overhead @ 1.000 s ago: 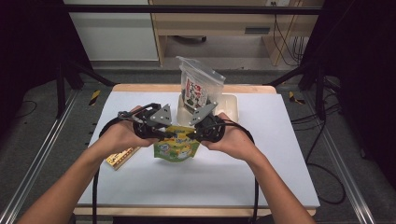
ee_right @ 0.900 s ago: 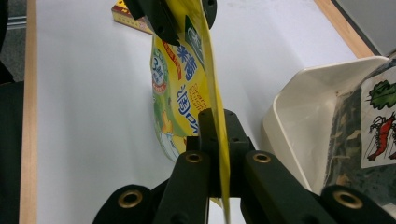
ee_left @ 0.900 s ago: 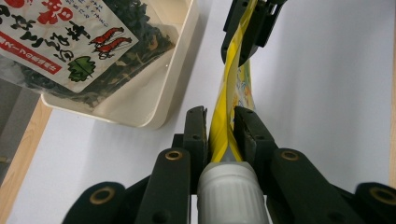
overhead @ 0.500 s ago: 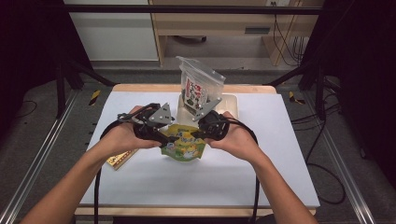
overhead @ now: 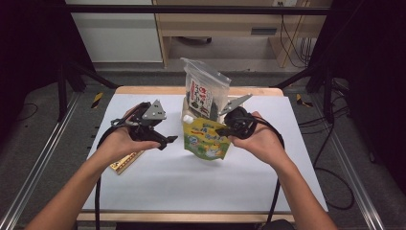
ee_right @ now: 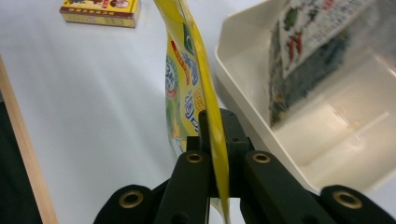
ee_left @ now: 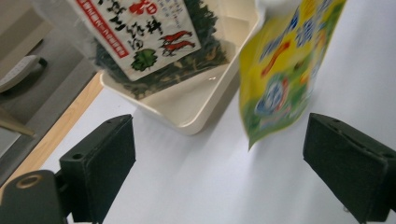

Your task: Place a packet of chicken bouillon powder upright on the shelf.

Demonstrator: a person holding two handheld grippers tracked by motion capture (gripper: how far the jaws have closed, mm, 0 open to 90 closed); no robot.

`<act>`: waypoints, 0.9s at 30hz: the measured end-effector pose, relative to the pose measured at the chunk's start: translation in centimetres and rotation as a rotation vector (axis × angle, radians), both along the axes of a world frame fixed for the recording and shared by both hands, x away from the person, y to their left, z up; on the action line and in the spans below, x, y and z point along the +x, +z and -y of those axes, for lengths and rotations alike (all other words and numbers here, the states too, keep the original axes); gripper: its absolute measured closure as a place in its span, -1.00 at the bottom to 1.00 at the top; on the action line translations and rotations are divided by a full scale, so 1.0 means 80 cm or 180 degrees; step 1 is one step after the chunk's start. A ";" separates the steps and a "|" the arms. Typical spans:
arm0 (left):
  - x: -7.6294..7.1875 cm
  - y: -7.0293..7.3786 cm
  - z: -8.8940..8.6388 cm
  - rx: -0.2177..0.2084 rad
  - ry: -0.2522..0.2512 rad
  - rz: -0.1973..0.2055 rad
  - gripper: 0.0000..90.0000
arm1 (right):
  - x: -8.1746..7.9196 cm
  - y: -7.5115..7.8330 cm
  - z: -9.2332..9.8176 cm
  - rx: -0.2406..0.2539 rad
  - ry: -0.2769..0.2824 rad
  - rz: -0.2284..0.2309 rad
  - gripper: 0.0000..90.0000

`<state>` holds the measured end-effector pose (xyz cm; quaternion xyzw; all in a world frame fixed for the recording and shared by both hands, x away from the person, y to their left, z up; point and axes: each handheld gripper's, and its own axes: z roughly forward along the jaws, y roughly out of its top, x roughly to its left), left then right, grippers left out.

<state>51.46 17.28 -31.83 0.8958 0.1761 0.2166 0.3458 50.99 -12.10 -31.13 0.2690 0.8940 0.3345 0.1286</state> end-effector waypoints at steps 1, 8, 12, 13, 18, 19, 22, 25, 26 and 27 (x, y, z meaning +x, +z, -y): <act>0.000 -0.002 -0.001 -0.0005 0.0024 0.0000 -0.80 | 0.000 0.001 0.006 0.0003 -0.0027 -0.0002 1.00; 0.001 -0.013 -0.004 0.0032 0.0069 -0.0022 -0.81 | -0.002 0.000 0.037 0.0032 -0.0183 0.0007 1.00; 0.001 -0.018 -0.003 0.0054 0.0091 -0.0048 -0.82 | -0.005 0.004 0.045 0.0049 -0.0206 0.0016 1.00; 0.000 -0.020 -0.004 0.0055 0.0098 -0.0045 -0.82 | -0.008 0.008 0.051 0.0070 -0.0233 0.0021 1.00; -0.003 -0.028 -0.007 0.0067 0.0136 -0.0092 -0.84 | -0.014 0.020 0.065 0.0100 -0.0309 0.0043 1.00; -0.004 -0.030 -0.008 0.0071 0.0142 -0.0103 -0.85 | -0.017 0.028 0.074 0.0108 -0.0382 0.0031 1.00; -0.009 -0.038 -0.009 0.0104 0.0172 -0.0087 -0.85 | -0.019 0.040 0.089 0.0121 -0.0547 -0.0002 1.00; -0.015 -0.045 -0.012 0.0106 0.0201 -0.0078 -0.85 | -0.020 0.050 0.100 0.0127 -0.0672 -0.0007 1.00; -0.015 -0.045 -0.012 0.0106 0.0201 -0.0078 -0.85 | -0.020 0.054 0.104 0.0129 -0.0717 -0.0004 1.00; -0.016 -0.046 -0.013 0.0118 0.0231 -0.0063 -0.85 | -0.019 0.057 0.107 0.0130 -0.0757 0.0002 1.00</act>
